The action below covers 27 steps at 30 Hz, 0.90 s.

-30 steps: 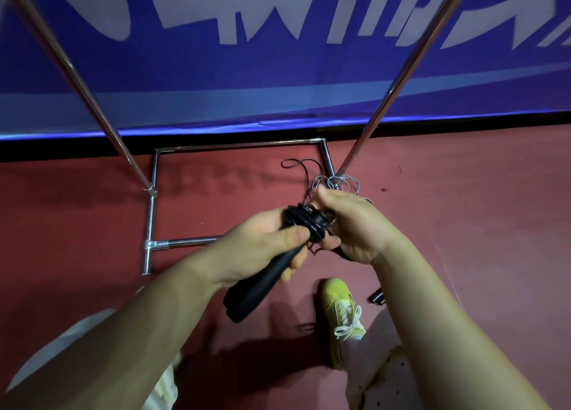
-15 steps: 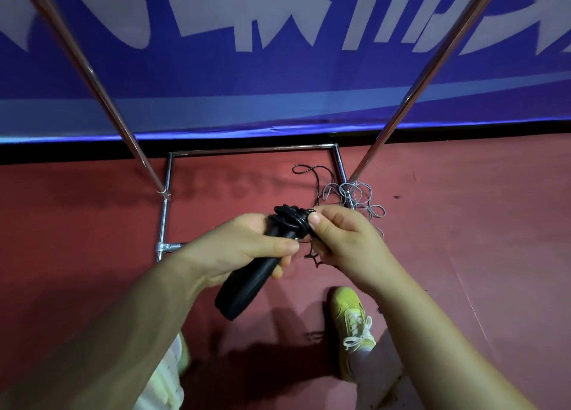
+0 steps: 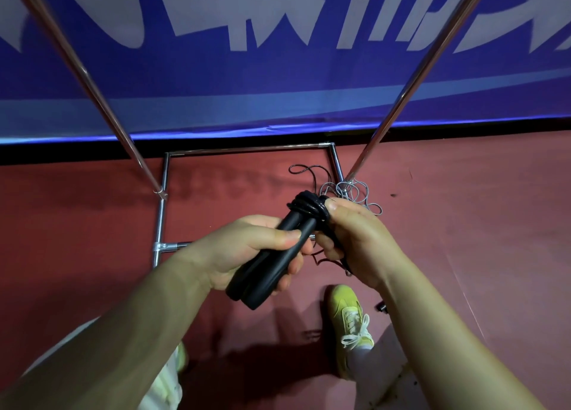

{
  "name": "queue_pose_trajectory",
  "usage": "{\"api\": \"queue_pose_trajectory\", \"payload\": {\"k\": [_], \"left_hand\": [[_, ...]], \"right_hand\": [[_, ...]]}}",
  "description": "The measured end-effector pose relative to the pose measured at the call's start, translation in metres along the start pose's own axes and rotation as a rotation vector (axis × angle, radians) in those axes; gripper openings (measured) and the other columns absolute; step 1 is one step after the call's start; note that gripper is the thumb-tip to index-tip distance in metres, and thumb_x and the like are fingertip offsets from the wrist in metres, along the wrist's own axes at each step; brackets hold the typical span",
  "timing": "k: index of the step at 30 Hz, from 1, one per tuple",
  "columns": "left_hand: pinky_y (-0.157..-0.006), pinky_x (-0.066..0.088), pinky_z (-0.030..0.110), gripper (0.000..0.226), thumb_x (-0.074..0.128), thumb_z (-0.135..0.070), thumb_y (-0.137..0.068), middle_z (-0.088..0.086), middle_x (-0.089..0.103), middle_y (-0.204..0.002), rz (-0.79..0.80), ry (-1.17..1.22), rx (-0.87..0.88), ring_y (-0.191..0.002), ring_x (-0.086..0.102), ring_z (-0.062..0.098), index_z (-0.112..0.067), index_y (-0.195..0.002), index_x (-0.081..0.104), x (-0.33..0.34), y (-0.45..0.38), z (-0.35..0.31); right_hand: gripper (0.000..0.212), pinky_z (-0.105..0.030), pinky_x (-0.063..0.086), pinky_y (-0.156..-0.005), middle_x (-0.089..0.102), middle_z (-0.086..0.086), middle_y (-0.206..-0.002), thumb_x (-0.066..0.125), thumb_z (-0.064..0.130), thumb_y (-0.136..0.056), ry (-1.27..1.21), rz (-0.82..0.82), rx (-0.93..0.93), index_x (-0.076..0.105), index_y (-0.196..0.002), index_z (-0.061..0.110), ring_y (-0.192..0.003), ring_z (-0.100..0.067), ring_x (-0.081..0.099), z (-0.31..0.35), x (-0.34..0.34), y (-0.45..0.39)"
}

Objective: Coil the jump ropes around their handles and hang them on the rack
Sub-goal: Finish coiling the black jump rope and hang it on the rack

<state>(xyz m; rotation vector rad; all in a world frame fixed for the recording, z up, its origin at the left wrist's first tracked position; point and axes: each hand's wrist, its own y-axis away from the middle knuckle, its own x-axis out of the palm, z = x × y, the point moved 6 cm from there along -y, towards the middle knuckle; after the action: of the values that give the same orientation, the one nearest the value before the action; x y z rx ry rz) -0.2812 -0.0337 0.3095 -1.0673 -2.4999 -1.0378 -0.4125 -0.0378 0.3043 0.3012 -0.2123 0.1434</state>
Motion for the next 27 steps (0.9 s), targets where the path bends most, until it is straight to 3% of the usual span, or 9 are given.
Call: {"api": "queue_pose_trajectory", "payload": {"k": [4, 7, 12, 17, 20, 23, 27], "left_hand": [[-0.042, 0.046, 0.023, 0.023, 0.057, -0.02, -0.074, 0.01, 0.058, -0.059, 0.01, -0.013, -0.003, -0.044, 0.056, 0.019, -0.001, -0.086, 0.06, 0.0, 0.0, -0.003], [-0.042, 0.046, 0.022, 0.02, 0.057, -0.02, -0.074, 0.01, 0.058, -0.06, 0.02, -0.016, -0.034, -0.044, 0.056, 0.018, -0.002, -0.084, 0.061, 0.0, 0.001, -0.002], [-0.043, 0.047, 0.022, 0.02, 0.056, -0.019, -0.075, 0.01, 0.058, -0.06, 0.097, -0.033, -0.133, -0.044, 0.057, 0.019, -0.002, -0.083, 0.062, 0.006, 0.002, 0.005], [-0.045, 0.048, 0.023, 0.019, 0.057, -0.02, -0.076, 0.008, 0.06, -0.061, 0.124, -0.088, -0.169, -0.046, 0.058, 0.019, -0.003, -0.083, 0.062, 0.006, 0.004, 0.008], [-0.045, 0.048, 0.023, 0.011, 0.061, -0.013, -0.083, 0.008, 0.061, -0.061, 0.056, -0.154, -0.124, -0.047, 0.059, 0.018, -0.002, -0.085, 0.06, 0.002, 0.005, 0.005], [-0.048, 0.05, 0.024, 0.013, 0.054, -0.011, -0.091, 0.008, 0.063, -0.061, -0.072, -0.212, -0.031, -0.049, 0.06, 0.018, -0.001, -0.087, 0.06, -0.004, 0.001, -0.003], [-0.047, 0.051, 0.025, 0.013, 0.052, -0.007, -0.094, 0.004, 0.064, -0.057, -0.225, -0.213, 0.053, -0.047, 0.06, 0.017, 0.002, -0.087, 0.057, -0.014, -0.002, -0.01]], "right_hand": [[0.032, -0.021, 0.025, -0.045, 0.045, -0.011, -0.067, 0.047, 0.038, -0.088, 0.083, 0.05, 0.011, 0.063, -0.084, 0.01, -0.052, -0.015, 0.035, -0.002, 0.002, 0.001], [0.04, -0.022, 0.029, -0.048, 0.055, -0.001, -0.065, 0.041, 0.043, -0.091, 0.206, 0.07, 0.035, 0.06, -0.083, 0.009, -0.054, -0.012, 0.039, -0.004, 0.001, 0.003], [0.058, -0.023, 0.028, -0.047, 0.044, -0.012, -0.06, 0.053, 0.057, -0.075, 0.188, 0.106, 0.096, 0.06, -0.085, 0.0, -0.051, -0.017, 0.034, -0.009, -0.002, 0.005], [0.047, -0.023, 0.027, -0.046, 0.044, -0.004, -0.051, 0.055, 0.048, -0.079, 0.217, 0.146, 0.111, 0.062, -0.081, 0.002, -0.046, -0.014, 0.035, -0.004, 0.0, 0.007], [0.044, -0.023, 0.027, -0.045, 0.049, -0.003, -0.053, 0.057, 0.048, -0.077, 0.216, 0.135, 0.148, 0.061, -0.085, 0.004, -0.049, -0.014, 0.04, -0.006, 0.002, 0.006], [0.059, -0.021, 0.026, -0.043, 0.049, -0.006, -0.058, 0.055, 0.055, -0.077, 0.126, 0.031, 0.16, 0.059, -0.096, 0.0, -0.049, -0.013, 0.038, -0.016, 0.01, 0.0], [0.063, -0.022, 0.023, -0.042, 0.047, -0.002, -0.056, 0.043, 0.065, -0.088, 0.152, -0.111, 0.188, 0.059, -0.077, 0.006, -0.043, -0.01, 0.031, -0.019, 0.01, -0.002]]}}
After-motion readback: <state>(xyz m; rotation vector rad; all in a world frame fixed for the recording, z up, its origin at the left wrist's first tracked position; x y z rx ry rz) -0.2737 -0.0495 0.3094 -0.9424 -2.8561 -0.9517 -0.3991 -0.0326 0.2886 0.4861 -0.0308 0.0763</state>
